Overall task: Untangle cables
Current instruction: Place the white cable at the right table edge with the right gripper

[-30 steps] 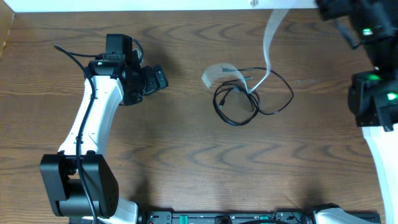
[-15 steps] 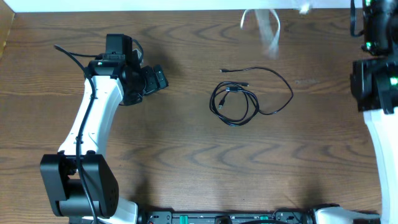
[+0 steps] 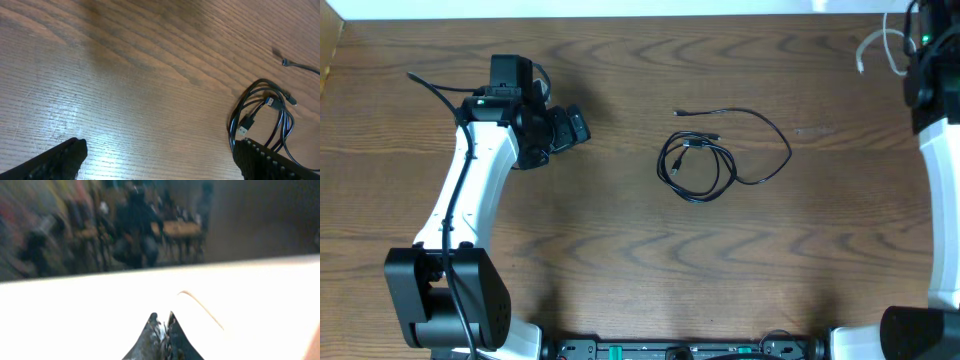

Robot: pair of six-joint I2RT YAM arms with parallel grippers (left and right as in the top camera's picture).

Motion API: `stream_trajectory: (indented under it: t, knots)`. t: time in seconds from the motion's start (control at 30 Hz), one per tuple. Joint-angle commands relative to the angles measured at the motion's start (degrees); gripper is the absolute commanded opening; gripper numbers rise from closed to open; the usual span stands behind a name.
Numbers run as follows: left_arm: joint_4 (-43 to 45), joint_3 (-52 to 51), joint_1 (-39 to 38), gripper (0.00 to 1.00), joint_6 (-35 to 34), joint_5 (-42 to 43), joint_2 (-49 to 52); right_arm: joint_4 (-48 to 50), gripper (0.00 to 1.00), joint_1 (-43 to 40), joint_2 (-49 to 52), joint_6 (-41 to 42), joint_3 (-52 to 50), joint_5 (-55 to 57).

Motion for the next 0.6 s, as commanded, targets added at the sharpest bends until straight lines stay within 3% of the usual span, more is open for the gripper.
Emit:
stream_trajectory:
  t: [0.0,0.33,0.57]
  knots:
    - [-0.2,-0.48,0.13,0.98,0.13,-0.81,0.33,-5.05,0.01,-2.78,0.94,-0.61,0.22,0.68]
    - [-0.2,-0.48,0.13,0.98,0.11,-0.81,0.33,-23.71,0.01,-11.91,6.01,8.63,0.11,3.17]
    - [-0.2,-0.48,0.13,0.98,0.13,-0.81,0.33,-32.59,0.01,-14.99,12.04,9.25,0.11,2.62]
